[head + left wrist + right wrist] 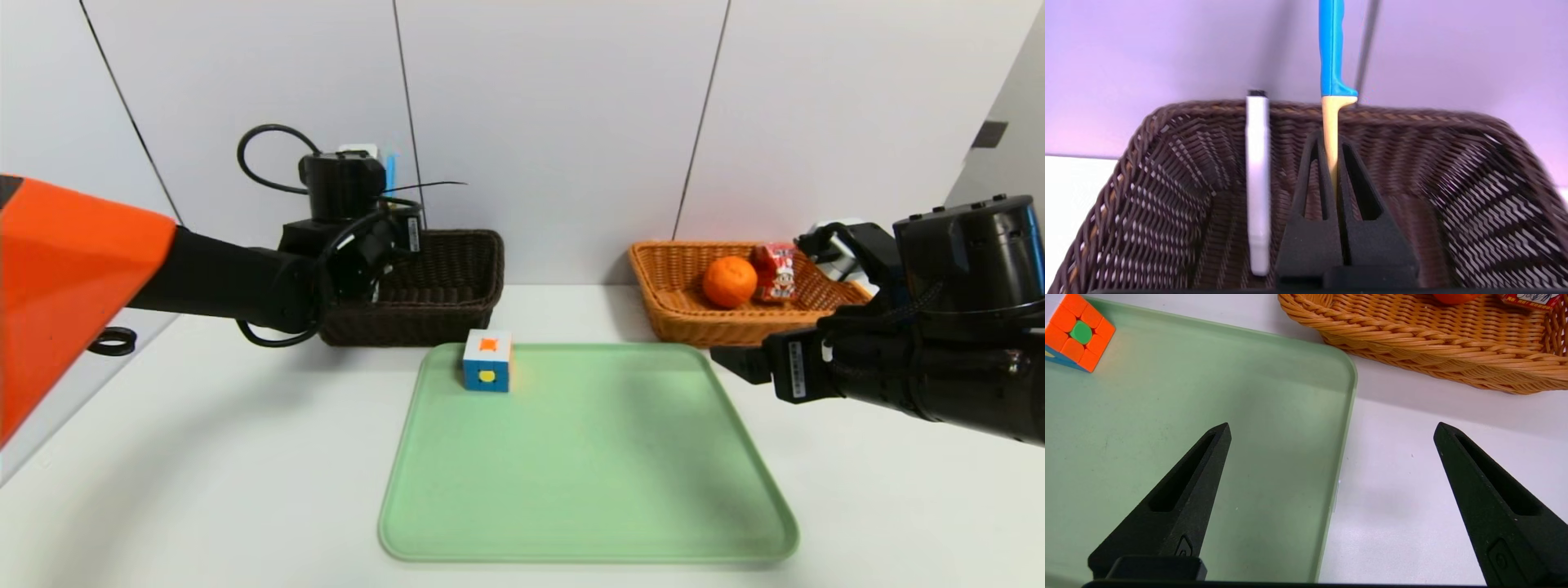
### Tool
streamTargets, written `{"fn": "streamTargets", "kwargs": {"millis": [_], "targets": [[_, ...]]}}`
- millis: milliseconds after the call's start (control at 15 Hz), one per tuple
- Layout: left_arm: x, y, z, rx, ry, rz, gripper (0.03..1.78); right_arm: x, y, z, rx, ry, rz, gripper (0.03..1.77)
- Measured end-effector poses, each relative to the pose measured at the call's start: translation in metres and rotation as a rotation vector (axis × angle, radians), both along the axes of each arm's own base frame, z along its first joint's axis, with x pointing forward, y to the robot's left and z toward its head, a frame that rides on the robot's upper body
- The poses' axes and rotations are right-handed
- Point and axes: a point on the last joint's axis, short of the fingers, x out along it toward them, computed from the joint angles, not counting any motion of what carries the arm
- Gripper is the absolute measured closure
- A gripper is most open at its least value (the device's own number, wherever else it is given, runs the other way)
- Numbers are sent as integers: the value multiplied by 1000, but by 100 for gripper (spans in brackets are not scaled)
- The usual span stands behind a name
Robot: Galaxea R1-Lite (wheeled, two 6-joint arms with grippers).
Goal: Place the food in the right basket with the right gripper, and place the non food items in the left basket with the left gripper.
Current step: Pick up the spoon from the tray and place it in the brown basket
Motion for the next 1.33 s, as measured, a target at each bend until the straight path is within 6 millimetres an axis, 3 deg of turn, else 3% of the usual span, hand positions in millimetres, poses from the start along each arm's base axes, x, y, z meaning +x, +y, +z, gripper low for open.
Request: {"fn": "streamTargets", "kwargs": {"millis": [267,600,733,933,1200,1333], "targets": [[12,6,-25,10,30,20,174,-1,0,-1,-2,4,2,9],[15,6,-33,14,49,20,174,-1,-1,-2,-2,5,2,9],[16,6,-32,3,39,24,136,-1,0,-2,-1,5,2,9],[17,6,-29,-5,5,22,95,-1,-1,-1,0,5,1,9],[15,6,-30,0,10,22,61,-2,0,-2,-2,7,3,9],[8,8,-17,-1,7,0,49,-2,-1,-3,-4,11,2,9]]}}
